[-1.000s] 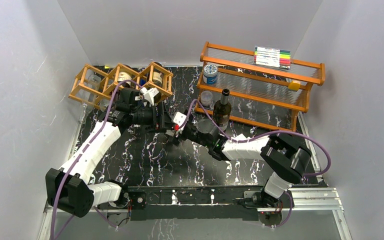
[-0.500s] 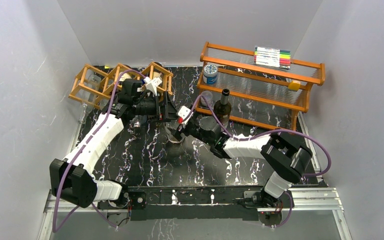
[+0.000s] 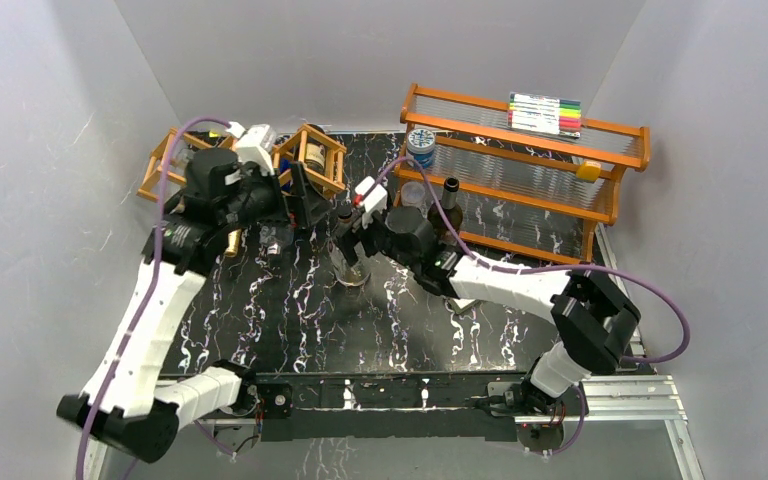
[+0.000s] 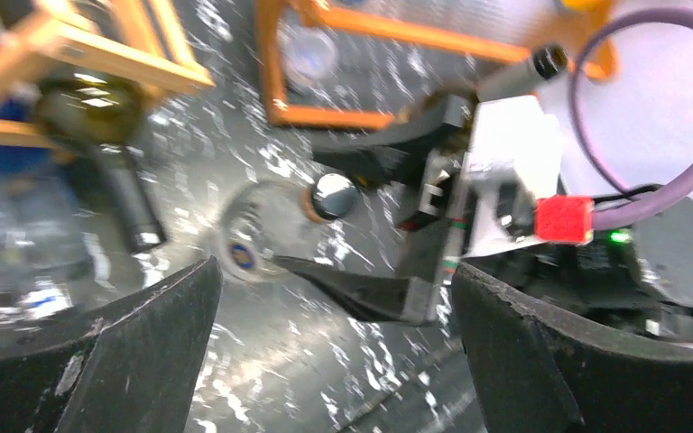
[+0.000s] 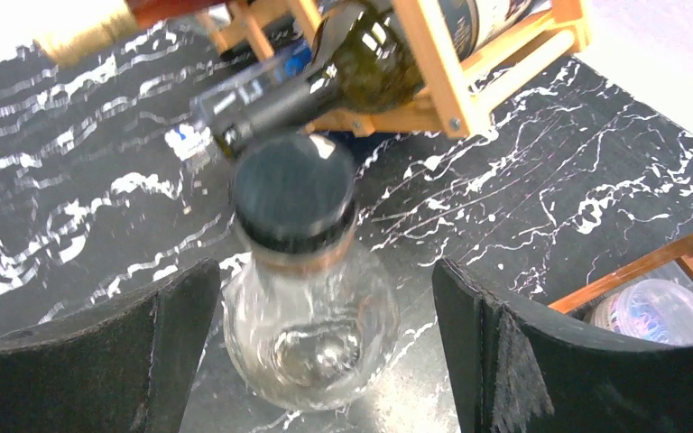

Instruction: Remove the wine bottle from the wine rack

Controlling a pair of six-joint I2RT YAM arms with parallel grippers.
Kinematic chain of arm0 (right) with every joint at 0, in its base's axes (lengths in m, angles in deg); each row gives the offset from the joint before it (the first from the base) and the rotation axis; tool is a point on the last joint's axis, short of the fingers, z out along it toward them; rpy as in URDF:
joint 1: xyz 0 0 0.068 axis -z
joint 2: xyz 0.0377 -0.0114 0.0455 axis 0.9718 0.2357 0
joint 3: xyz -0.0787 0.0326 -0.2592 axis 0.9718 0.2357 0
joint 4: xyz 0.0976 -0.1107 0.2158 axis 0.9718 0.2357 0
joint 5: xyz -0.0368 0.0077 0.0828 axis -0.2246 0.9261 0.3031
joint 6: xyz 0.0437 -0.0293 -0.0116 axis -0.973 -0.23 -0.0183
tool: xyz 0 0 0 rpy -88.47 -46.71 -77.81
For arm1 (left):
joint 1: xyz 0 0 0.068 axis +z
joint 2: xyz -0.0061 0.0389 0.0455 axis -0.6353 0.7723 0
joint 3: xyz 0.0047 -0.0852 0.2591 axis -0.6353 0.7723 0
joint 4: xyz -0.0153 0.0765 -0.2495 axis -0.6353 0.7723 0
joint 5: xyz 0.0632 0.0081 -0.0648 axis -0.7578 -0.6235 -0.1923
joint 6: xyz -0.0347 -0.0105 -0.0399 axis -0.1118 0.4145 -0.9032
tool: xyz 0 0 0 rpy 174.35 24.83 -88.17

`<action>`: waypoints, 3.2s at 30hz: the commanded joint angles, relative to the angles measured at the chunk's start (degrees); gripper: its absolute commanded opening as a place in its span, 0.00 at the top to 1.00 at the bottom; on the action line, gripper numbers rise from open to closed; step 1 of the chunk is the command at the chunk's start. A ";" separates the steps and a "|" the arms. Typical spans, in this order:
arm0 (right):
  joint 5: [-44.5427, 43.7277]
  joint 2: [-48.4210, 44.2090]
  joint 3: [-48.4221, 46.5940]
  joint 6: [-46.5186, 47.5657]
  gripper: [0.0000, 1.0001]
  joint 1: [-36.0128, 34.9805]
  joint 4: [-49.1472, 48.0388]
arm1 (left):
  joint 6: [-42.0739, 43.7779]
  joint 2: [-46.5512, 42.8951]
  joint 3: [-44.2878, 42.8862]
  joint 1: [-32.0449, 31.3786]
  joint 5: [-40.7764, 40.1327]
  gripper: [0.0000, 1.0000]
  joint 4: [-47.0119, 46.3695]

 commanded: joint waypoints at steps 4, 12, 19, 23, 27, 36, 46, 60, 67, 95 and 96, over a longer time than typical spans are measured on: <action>-9.10 1.17 -12.07 -10.79 0.02 0.32 12.47 | 7.14 -9.74 -0.19 -0.10 -31.61 0.02 2.32; -14.93 5.20 -19.42 -12.30 0.18 -1.09 18.81 | 6.11 -18.09 7.58 -0.06 -36.39 0.02 1.92; -20.26 7.43 -23.10 -11.59 0.31 -2.17 22.47 | 1.56 -22.38 11.71 -0.05 -33.63 0.02 3.81; -20.39 7.73 -24.47 -13.40 0.45 -2.47 24.70 | 1.28 -23.26 11.51 -0.11 -32.28 0.02 4.47; -22.46 6.36 -23.86 -16.28 0.63 -2.51 26.50 | 1.37 -23.21 11.11 -0.05 -32.00 0.02 4.91; -31.05 1.19 -20.43 -15.74 0.80 -1.46 28.67 | -0.03 -22.53 12.33 -0.12 -29.71 0.02 3.46; -32.51 -2.88 -16.36 -15.53 0.84 2.53 27.82 | 0.62 -21.36 12.89 -0.14 -28.56 0.02 2.59; -31.60 -4.37 -13.93 -15.29 0.74 4.42 28.11 | 0.27 -22.16 14.16 -0.13 -27.36 0.02 2.39; -29.09 -4.78 -17.07 -15.07 0.44 4.47 33.32 | 0.35 -22.61 15.24 -0.05 -26.16 0.02 2.02; -9.38 -22.25 -20.90 -7.70 0.02 4.46 38.52 | 1.93 8.56 9.63 -0.05 -23.50 0.05 -3.62; -9.64 -22.90 -20.58 -7.55 0.02 4.42 38.51 | 2.27 9.69 9.43 -0.05 -24.00 0.05 -4.42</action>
